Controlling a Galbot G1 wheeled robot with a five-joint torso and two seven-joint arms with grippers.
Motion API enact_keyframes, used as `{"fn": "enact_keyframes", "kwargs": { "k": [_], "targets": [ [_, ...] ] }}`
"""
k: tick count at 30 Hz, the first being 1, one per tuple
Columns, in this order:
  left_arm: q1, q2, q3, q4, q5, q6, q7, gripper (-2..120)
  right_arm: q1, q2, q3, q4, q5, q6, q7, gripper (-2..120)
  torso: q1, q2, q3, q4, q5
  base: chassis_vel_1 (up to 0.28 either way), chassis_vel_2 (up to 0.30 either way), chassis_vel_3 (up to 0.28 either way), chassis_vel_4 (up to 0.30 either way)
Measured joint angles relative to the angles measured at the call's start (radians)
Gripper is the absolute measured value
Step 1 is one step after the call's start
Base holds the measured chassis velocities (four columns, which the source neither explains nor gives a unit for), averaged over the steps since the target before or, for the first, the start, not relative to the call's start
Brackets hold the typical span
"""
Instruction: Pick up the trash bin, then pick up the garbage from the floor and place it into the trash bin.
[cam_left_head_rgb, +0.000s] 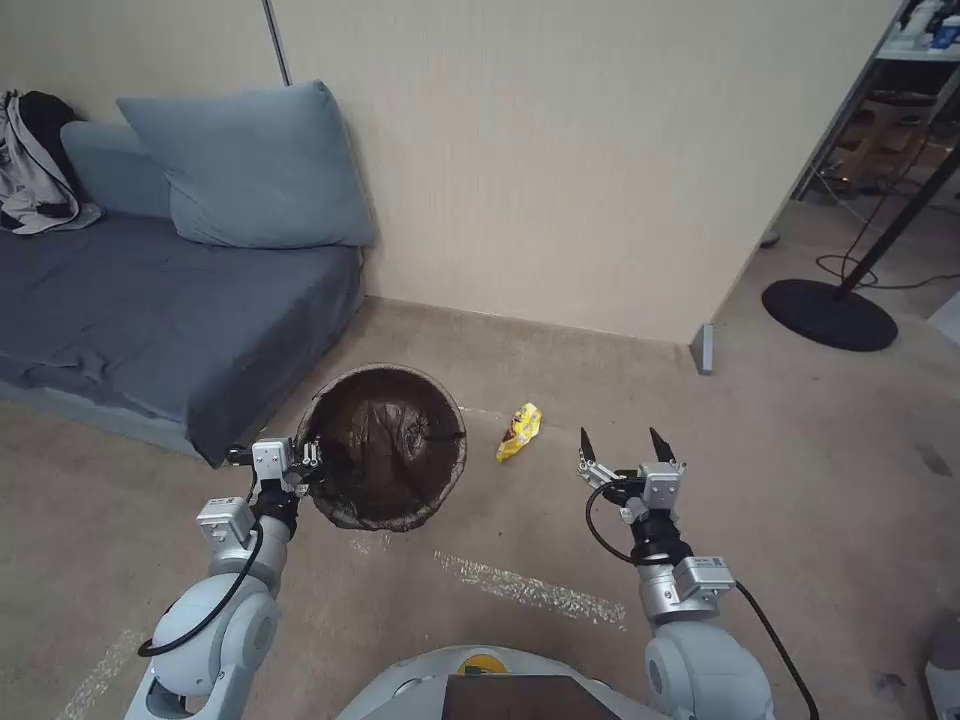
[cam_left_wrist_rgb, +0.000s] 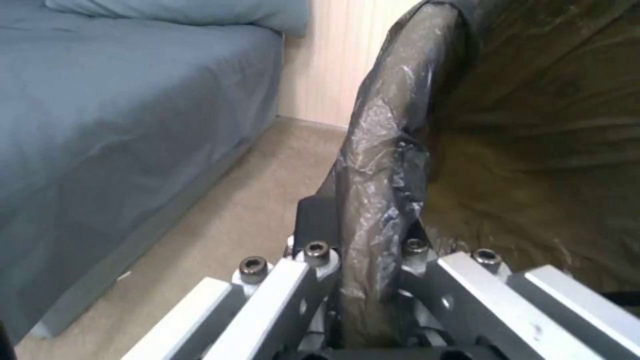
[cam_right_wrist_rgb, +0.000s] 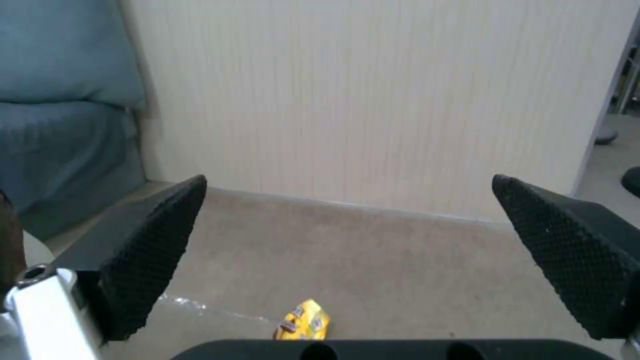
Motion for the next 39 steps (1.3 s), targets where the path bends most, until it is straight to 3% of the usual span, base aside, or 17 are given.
{"fn": "enact_keyframes", "kwargs": {
  "k": [26,39],
  "targets": [
    [0.01,-0.001,-0.008,-0.007,-0.002,-0.012,0.009,3,-0.004,-0.005,-0.003,-0.004,-0.005,0.001,0.015,100,0.0,0.0,0.0,-0.0001,0.0,-0.096,0.098,0.097,-0.102],
    [-0.019,0.032,0.029,-0.029,-0.025,0.027,0.009,3,0.102,-0.059,0.004,-0.098,0.091,-0.115,0.112,100,0.0,0.0,0.0,-0.0002,0.0,0.0,0.0,0.0,0.0]
  ]
}}
